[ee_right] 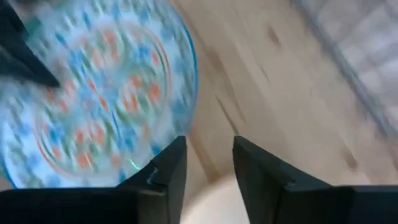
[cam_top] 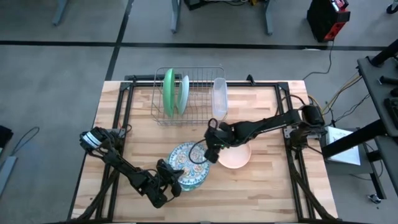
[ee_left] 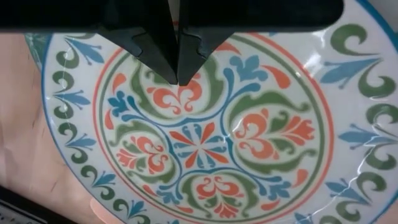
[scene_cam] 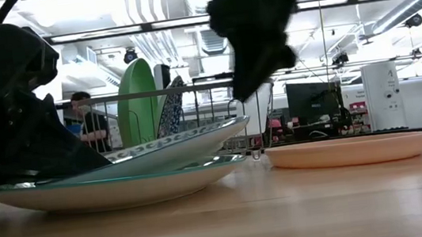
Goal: Sort dishes
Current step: Put the white patterned plate into the dish rack
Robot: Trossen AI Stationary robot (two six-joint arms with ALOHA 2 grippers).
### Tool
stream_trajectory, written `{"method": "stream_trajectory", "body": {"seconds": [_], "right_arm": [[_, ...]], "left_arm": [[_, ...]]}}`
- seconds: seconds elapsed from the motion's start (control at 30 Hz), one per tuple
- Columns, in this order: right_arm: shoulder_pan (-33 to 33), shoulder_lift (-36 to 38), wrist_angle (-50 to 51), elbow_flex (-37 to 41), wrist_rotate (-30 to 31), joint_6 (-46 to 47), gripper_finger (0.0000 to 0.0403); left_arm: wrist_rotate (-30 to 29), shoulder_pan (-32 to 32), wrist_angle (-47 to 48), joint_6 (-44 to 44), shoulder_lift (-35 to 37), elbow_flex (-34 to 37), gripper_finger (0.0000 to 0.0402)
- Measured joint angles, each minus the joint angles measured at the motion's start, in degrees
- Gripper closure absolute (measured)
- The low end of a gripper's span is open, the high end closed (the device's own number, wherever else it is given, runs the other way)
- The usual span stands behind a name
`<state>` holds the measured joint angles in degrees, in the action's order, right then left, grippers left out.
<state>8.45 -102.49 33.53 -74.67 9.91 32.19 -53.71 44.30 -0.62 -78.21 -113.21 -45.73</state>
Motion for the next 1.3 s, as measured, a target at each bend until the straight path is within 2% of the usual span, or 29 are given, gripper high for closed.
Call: {"method": "stream_trajectory", "body": {"seconds": [0.1, 0.3, 0.53, 0.73, 0.93, 1.03, 1.3], "right_arm": [[0.3, 2.1, 3.8, 0.4, -0.8, 0.7, 0.0257], [0.3, 2.4, -0.2, 3.2, -5.0, 2.6, 0.0211], [0.2, -0.4, -10.0, 7.4, -8.7, 5.3, 0.0183], [0.0, -3.2, -21.3, 11.0, -12.1, 7.8, 0.0183], [-0.2, -5.5, -34.5, 13.7, -13.9, 9.5, 0.0210], [-0.2, -5.5, -35.0, 13.9, -13.5, 9.5, 0.0240], [-0.5, -5.0, -37.0, 13.6, -8.5, 9.5, 0.0384]], "left_arm": [[-0.3, -0.1, -0.4, 0.5, 0.0, 0.1, 0.0401], [-0.3, -0.2, -0.7, 1.2, 0.0, 0.1, 0.0401], [-0.7, -0.2, -0.8, 1.2, 0.0, 0.1, 0.0401], [-0.8, -0.2, -0.8, 1.5, -0.1, 0.1, 0.0401], [-1.8, -0.2, -1.1, 1.5, -0.2, 0.2, 0.0401], [-2.7, -0.2, -2.0, 2.2, -0.2, 0.3, 0.0401], [-7.1, 0.2, -3.1, 4.6, 1.9, 0.6, 0.0401]]}}
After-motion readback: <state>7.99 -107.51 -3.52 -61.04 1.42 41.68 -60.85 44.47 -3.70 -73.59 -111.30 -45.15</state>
